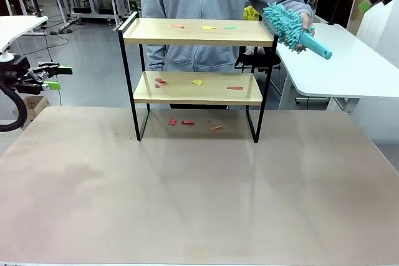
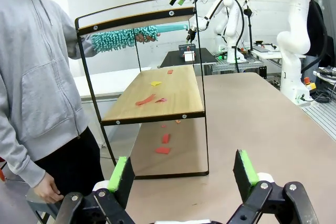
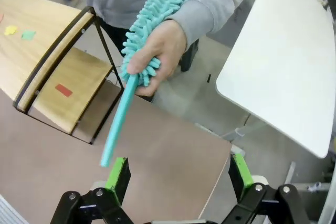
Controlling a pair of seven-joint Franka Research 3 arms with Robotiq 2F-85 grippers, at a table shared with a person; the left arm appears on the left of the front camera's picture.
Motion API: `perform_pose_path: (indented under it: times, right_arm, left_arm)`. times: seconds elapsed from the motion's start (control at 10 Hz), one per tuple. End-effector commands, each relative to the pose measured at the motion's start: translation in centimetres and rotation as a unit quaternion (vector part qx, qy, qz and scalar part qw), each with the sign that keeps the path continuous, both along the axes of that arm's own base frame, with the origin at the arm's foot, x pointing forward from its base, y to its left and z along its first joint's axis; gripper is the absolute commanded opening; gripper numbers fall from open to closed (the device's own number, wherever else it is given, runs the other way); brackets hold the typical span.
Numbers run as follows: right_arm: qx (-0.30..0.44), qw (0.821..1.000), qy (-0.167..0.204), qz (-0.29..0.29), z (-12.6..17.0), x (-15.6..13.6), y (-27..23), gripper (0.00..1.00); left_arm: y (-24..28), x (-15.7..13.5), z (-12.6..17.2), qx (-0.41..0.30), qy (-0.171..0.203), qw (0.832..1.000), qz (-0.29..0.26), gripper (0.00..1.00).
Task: Clean the shelf.
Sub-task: Pick up the Duster handed by the human.
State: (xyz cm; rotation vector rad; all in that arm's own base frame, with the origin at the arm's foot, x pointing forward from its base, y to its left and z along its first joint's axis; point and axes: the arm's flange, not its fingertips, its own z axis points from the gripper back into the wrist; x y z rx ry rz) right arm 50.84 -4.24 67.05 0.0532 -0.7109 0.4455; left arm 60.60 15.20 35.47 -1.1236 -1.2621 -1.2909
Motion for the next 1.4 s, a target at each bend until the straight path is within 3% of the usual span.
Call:
perform_pose_path:
  times: [0.0,0.5,1.3]
  right_arm:
    - [-0.007,0.997,0.021,-0.072,-0.5,-2.6,4.6,1.0]
    - [0.023,0.994,0.024,-0.102,-4.1,-5.1,10.7,1.0]
    - [0.01,0.992,0.047,-0.119,-10.4,-1.7,12.7,1.0]
  left_arm:
    - [0.0,0.0,0.1,-0.001,-0.002,1.0,0.0,1.0]
    - [0.0,0.0,0.1,-0.001,-0.002,1.0,0.0,1.0]
    - [0.0,0.0,0.1,-0.001,-0.002,1.0,0.0,1.0]
